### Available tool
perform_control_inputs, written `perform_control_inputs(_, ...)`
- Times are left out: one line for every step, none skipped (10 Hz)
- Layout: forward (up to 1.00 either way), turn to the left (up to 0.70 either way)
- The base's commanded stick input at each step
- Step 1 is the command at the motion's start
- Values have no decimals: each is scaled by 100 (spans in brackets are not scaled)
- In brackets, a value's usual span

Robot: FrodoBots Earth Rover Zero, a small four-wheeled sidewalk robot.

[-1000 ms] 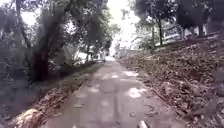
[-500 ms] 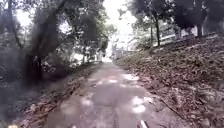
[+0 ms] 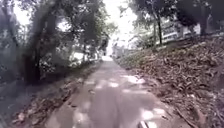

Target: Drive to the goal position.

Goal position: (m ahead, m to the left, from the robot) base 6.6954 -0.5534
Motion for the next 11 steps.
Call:
perform_control_inputs(85, 0)
perform_control_inputs(85, 0)
perform_control_inputs(85, 0)
perform_control_inputs(85, 0)
perform_control_inputs(85, 0)
perform_control_inputs(85, 0)
perform_control_inputs(85, -27)
perform_control_inputs(85, -32)
perform_control_inputs(85, -24)
perform_control_inputs(85, -5)
perform_control_inputs(85, 0)
